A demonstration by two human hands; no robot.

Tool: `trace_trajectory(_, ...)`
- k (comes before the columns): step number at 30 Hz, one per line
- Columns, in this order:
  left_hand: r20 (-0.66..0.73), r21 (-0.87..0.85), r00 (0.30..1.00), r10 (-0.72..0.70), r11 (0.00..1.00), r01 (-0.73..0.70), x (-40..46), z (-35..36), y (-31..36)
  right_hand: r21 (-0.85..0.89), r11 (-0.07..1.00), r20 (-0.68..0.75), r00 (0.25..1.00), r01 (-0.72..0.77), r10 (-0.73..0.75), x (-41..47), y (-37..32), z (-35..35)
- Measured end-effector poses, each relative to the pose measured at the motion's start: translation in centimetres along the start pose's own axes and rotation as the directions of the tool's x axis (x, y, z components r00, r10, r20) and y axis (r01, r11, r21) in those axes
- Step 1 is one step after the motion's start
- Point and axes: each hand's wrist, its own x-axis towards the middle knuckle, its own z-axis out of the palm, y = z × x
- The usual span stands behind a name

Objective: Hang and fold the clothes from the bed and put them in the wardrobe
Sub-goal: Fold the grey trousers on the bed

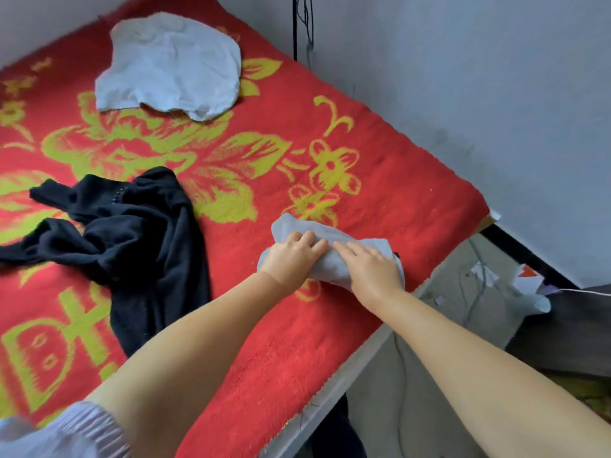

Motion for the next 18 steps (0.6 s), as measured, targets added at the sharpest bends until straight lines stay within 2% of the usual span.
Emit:
trace_trajectory(2,-0.003,0.003,0.999,-0.042,0.999,0.042,-0.9,-2.3,-0.6,-0.01,0.998,0.001,0.998,0.062,-0.062,-0.3,-0.8,-2.6)
trace_trajectory(3,-0.028,0.001,0.991,-0.131,0.991,0.131,-3.3,-5.5,-1.7,-0.045,0.985,-0.018,0.986,0.164,-0.165,-0.8,-2.5,-6.0)
trace_trajectory(4,-0.026,0.004,0.989,-0.146,0.989,0.147,-4.5,-6.6,-2.0,-0.059,0.976,-0.017,0.978,0.208,-0.209,-1.1,-3.2,-7.0)
trace_trajectory(5,-0.035,-0.024,0.986,-0.162,0.987,0.161,-5.2,-7.3,-2.3,-0.082,0.974,-0.011,0.977,0.21,-0.212,-1.0,-3.9,-7.5)
trace_trajectory(9,-0.068,-0.059,0.939,-0.336,0.941,0.333,-12.2,-11.9,-4.3,-0.137,0.891,-0.004,0.899,0.433,-0.437,-1.9,-9.5,-11.9)
trace_trajectory(13,-0.021,-0.044,0.792,-0.61,0.792,0.609,-20.1,-13.4,-5.8,-0.204,0.737,0.019,0.756,0.644,-0.655,-3.7,-16.7,-14.4)
trace_trajectory(18,0.037,-0.054,0.581,-0.813,0.579,0.814,-33.2,-14.0,-4.4,-0.24,0.451,0.087,0.482,0.86,-0.872,-9.4,-26.4,-13.7)
